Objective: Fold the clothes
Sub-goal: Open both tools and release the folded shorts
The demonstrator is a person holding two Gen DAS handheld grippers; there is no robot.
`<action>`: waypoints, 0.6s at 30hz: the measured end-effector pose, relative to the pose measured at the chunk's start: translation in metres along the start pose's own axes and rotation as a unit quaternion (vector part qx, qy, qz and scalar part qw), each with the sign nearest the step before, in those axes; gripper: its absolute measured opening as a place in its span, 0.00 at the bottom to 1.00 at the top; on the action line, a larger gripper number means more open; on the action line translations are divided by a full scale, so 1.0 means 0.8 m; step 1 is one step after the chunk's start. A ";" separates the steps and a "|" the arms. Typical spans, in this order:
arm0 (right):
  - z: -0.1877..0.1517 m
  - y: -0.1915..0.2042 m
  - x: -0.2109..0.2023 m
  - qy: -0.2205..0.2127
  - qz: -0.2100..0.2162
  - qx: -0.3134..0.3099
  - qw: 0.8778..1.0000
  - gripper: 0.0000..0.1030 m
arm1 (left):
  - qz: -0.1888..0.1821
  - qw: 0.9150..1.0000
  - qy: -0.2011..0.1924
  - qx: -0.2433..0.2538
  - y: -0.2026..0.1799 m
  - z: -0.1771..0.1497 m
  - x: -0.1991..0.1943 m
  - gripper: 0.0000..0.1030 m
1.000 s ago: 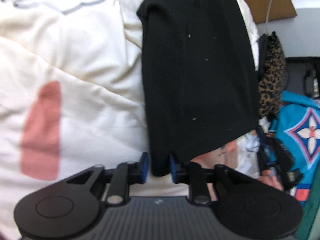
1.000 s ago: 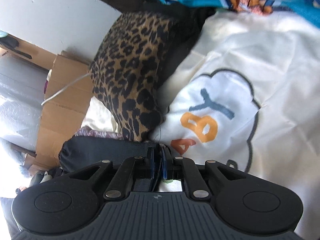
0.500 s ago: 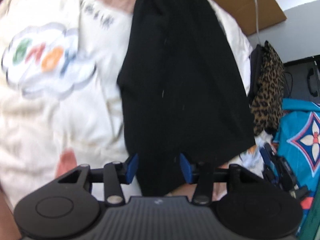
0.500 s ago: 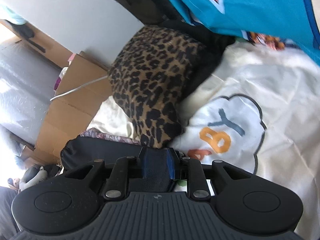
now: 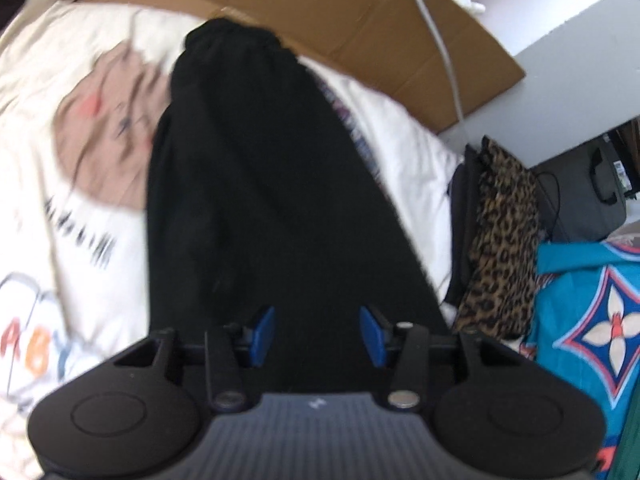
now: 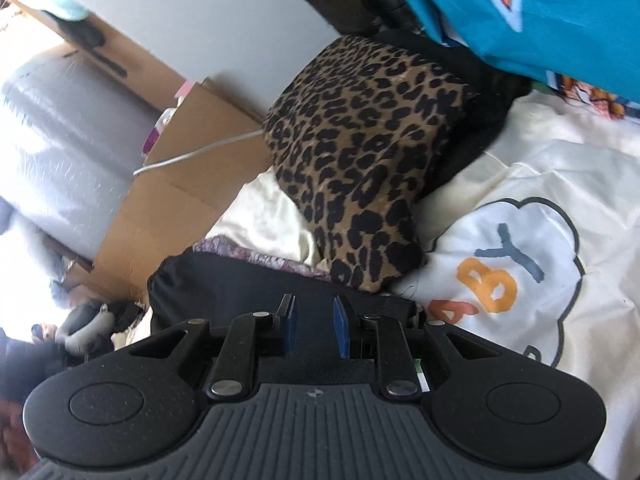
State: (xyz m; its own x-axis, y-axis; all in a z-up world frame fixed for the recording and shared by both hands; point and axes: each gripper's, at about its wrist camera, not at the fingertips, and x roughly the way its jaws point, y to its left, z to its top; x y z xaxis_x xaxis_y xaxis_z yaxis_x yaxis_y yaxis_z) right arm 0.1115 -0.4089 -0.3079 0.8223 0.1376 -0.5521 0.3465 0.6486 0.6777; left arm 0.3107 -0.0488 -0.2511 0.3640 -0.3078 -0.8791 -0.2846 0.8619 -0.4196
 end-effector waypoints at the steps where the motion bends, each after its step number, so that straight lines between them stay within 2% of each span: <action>1: 0.001 0.002 0.001 0.001 0.000 -0.003 1.000 0.22 | 0.000 1.000 -0.002 0.006 -0.004 0.011 0.005 0.50; 5: 0.005 0.014 0.005 0.001 -0.004 -0.015 1.000 0.35 | 0.026 0.999 -0.010 0.037 -0.017 0.055 0.023 0.53; 7: 0.008 0.019 0.008 -0.004 0.001 -0.016 1.000 0.52 | 0.025 0.999 -0.007 0.041 -0.016 0.073 0.031 0.64; 8: 0.009 0.022 0.010 -0.008 0.006 -0.015 1.000 0.57 | 0.028 0.999 -0.006 0.042 -0.017 0.080 0.035 0.74; 9: 0.011 0.025 0.012 -0.010 0.008 -0.015 1.000 0.69 | 0.031 0.999 -0.009 0.041 -0.018 0.087 0.038 0.81; 10: 0.013 0.028 0.015 -0.010 0.009 -0.017 1.000 0.80 | 0.034 0.999 -0.011 0.040 -0.019 0.095 0.041 0.84; 14: 0.021 0.042 0.026 -0.011 0.013 -0.039 0.999 0.89 | 0.044 0.998 -0.023 0.046 -0.020 0.119 0.051 0.96; 18: 0.024 0.054 0.039 -0.002 0.005 -0.061 0.998 0.89 | 0.059 0.997 -0.028 0.050 -0.018 0.147 0.060 0.96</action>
State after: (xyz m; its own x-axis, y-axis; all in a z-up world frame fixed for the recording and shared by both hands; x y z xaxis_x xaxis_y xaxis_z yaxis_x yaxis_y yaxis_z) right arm 0.1608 -0.3910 -0.2867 0.8275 0.1411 -0.5435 0.2810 0.7339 0.6184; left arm 0.4364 -0.0287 -0.2604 0.3836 -0.1816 -0.9055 -0.2387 0.9276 -0.2872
